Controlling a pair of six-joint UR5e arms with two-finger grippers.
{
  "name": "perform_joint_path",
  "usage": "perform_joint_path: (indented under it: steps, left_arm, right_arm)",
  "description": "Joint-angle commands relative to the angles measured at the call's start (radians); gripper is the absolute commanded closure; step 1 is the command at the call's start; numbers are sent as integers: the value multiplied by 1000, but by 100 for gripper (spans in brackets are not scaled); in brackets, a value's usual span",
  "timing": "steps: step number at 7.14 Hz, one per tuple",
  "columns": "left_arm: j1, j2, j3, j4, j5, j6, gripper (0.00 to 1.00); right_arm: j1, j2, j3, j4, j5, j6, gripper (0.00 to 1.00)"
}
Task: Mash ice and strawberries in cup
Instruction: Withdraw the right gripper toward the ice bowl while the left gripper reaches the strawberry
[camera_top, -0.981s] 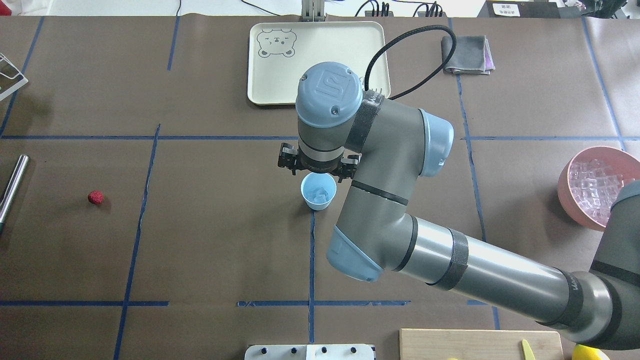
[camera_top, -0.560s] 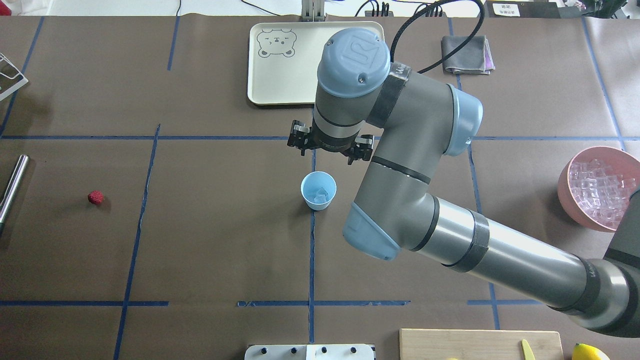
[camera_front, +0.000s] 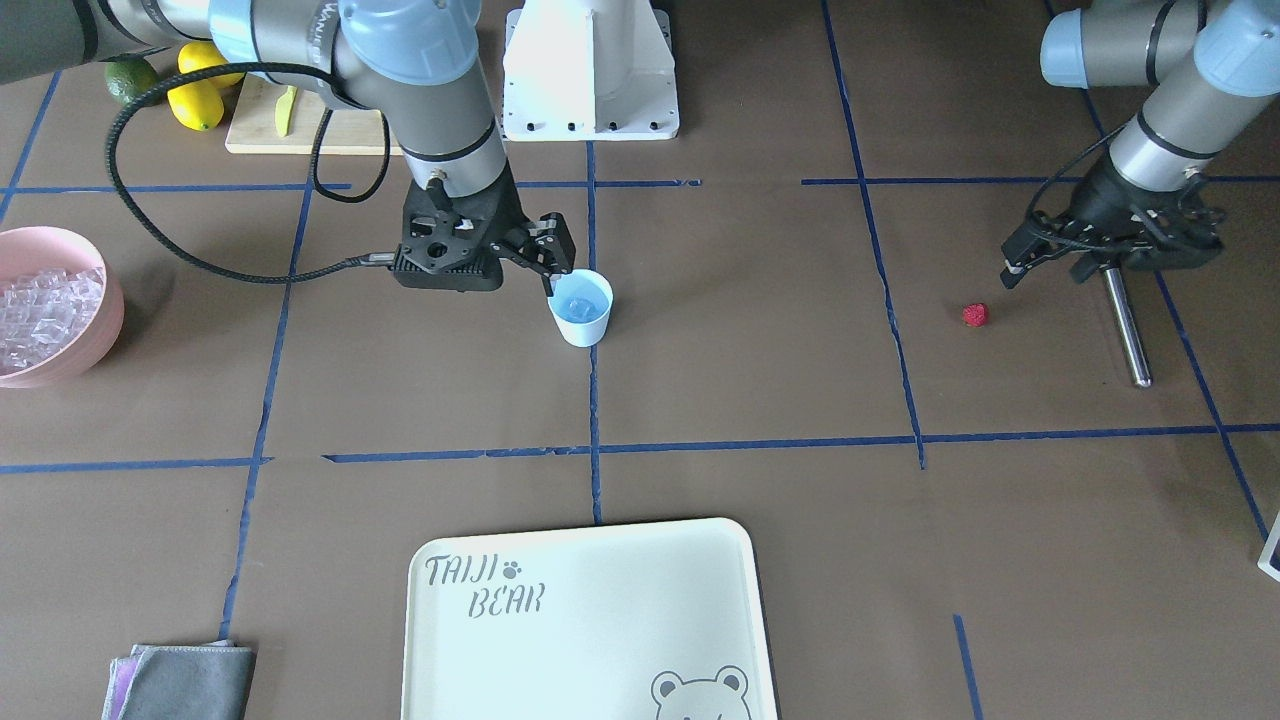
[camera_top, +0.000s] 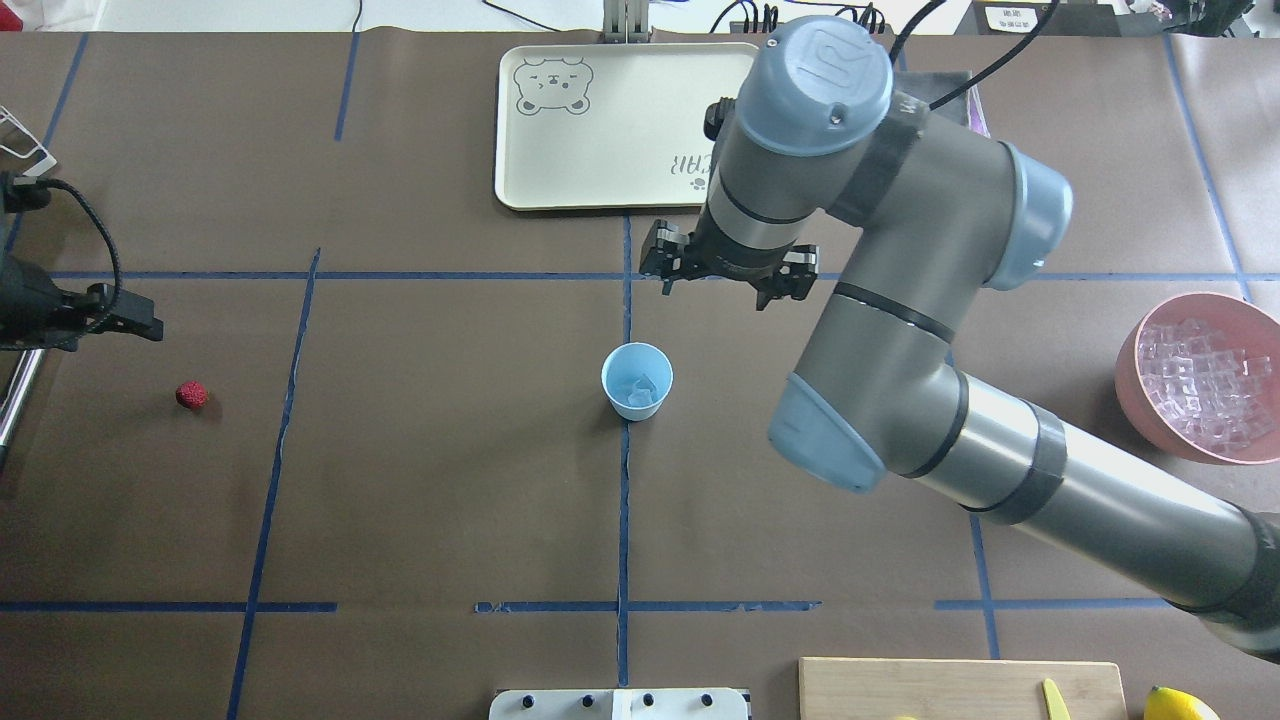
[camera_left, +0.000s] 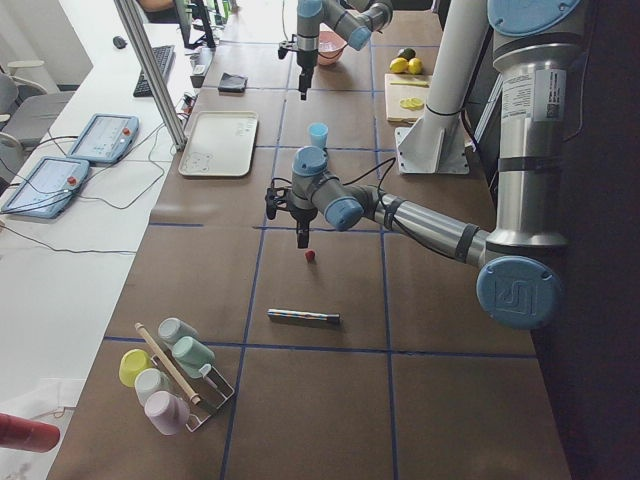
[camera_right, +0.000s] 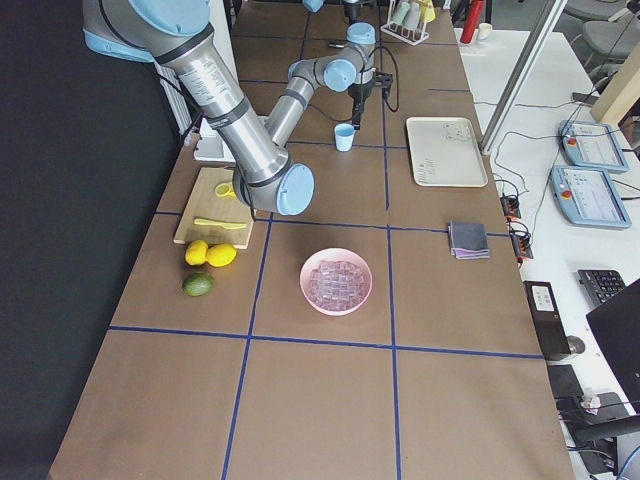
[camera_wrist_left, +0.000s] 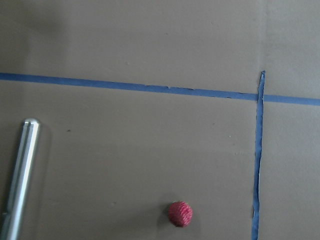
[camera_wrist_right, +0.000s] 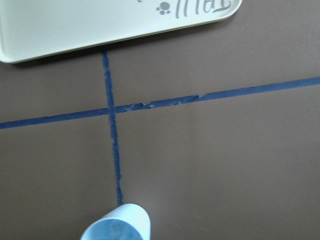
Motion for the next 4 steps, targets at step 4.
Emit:
perform_joint_path:
  steps: [4]
  left_arm:
    - [114,-20,115,-100,93,-73,0]
  right_arm:
    - [325,-366,150,11,166,-549,0]
